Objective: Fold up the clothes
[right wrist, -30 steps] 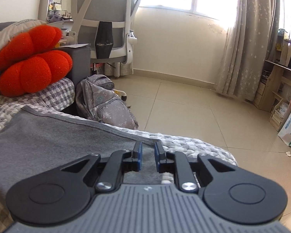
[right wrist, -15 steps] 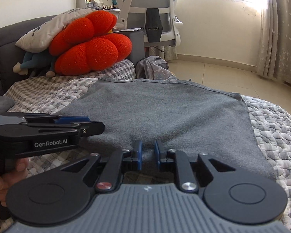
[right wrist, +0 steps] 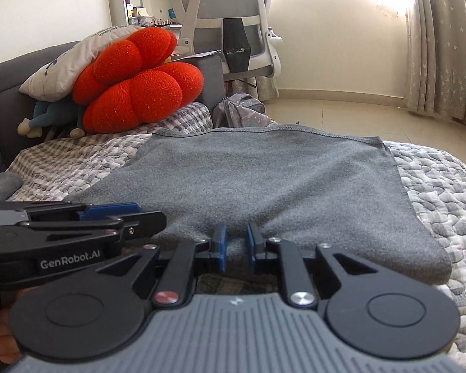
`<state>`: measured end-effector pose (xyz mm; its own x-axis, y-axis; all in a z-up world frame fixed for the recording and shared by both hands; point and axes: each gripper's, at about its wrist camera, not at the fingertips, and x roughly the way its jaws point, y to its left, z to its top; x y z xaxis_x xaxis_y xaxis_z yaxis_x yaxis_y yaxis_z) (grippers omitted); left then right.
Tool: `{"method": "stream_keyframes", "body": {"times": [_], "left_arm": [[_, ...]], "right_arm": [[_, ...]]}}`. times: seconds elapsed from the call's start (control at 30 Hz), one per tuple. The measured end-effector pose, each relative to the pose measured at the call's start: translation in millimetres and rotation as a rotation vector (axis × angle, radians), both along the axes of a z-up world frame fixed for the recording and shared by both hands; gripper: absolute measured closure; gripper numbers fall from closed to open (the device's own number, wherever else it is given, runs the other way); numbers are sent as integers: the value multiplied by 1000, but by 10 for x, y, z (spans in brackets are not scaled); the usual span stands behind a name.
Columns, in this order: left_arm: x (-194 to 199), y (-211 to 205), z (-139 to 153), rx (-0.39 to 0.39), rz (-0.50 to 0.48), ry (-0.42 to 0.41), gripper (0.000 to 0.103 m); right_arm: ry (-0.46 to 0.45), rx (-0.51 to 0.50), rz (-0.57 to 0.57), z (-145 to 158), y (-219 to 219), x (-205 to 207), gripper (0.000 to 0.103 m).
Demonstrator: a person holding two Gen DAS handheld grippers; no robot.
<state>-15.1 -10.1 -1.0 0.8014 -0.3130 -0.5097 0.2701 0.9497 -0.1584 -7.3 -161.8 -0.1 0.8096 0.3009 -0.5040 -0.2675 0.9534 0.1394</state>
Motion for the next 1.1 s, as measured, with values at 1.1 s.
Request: {"method": "stream_keyframes", "body": {"times": [1.1], "left_arm": [[-20,2,-25,14,14,-5,71]], "right_arm": [[-14,350,-196,-23,-1097,-373,82]]}}
